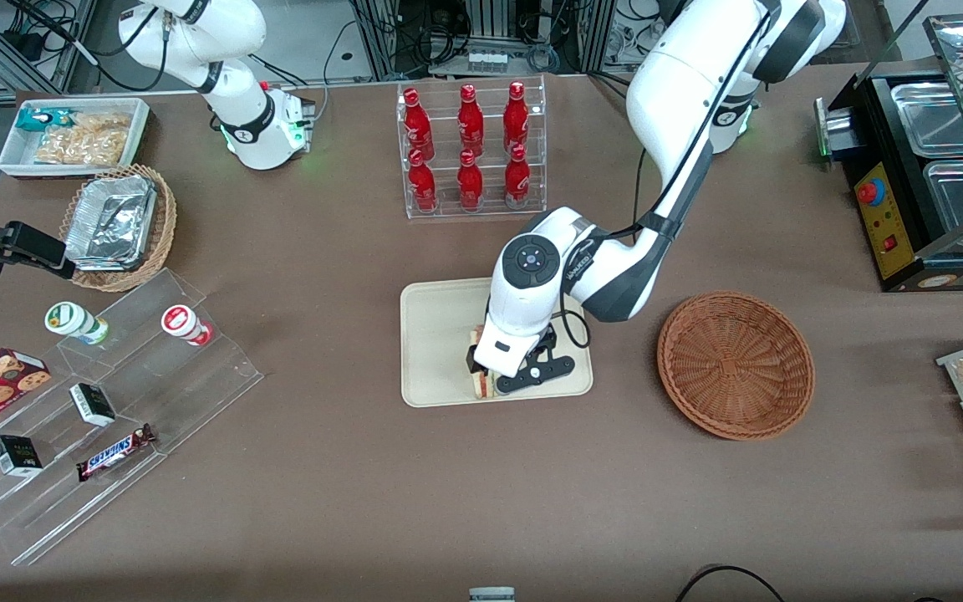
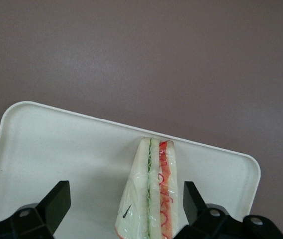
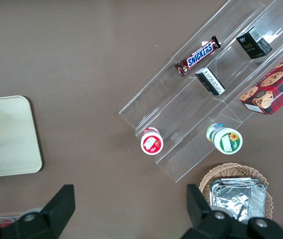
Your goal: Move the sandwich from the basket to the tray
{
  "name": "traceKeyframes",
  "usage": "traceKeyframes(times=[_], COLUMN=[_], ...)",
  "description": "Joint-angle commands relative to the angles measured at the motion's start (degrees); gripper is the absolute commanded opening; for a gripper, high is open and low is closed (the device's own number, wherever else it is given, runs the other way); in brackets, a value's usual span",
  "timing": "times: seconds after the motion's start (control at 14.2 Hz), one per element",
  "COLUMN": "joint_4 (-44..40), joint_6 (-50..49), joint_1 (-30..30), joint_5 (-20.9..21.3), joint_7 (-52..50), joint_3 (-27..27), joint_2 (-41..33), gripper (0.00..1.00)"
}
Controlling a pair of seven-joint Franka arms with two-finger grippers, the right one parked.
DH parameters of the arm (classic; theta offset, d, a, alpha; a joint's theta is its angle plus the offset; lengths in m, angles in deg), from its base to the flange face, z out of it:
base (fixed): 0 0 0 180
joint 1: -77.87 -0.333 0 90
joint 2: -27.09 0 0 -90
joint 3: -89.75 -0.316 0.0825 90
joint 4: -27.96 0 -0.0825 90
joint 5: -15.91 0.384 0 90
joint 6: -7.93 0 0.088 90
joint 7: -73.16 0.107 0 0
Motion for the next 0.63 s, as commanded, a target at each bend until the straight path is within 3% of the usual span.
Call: traceKeyframes(times=[0.0, 0.42, 0.56], joint_4=[2.36, 7.89, 9.92], joint_6=[-1.93, -18.88, -22.23], joint_1=[0.68, -8.26, -12.74], joint_5=[0.90, -0.33, -3.21], joint_7=[-0.30, 16.19, 23.22], joint_3=[-2.72, -2.73, -2.55], joint_2=[-5.95, -21.24, -25.55], gripper=[1.00, 1.00, 1.00])
